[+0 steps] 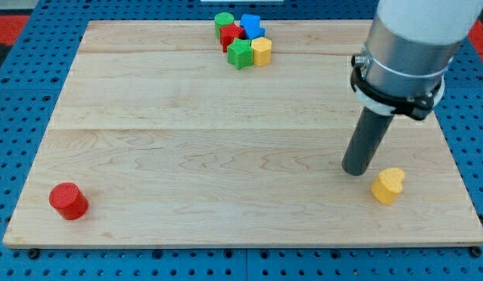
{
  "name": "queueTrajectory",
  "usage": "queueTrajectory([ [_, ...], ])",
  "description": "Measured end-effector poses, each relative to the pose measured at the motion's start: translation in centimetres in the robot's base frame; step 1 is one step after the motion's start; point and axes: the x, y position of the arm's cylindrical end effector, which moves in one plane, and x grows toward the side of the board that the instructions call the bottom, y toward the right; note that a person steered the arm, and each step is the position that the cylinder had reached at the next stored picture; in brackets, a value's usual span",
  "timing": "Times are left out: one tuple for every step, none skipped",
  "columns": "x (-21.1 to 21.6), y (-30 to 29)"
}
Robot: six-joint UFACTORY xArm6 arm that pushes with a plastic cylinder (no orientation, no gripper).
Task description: Push the yellow heart to the bottom right
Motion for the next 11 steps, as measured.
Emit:
queueTrajectory([
  [-0.1,1.7],
  [0.6,2.9],
  [1.0,3.5],
  [1.3,4.5],
  [1.3,4.7],
  [-1.3,4.7],
  [-3.3,3.0],
  [-0.4,0.9],
  [2.6,0.5],
  [4.3,0.7],
  [5.3,1.1],
])
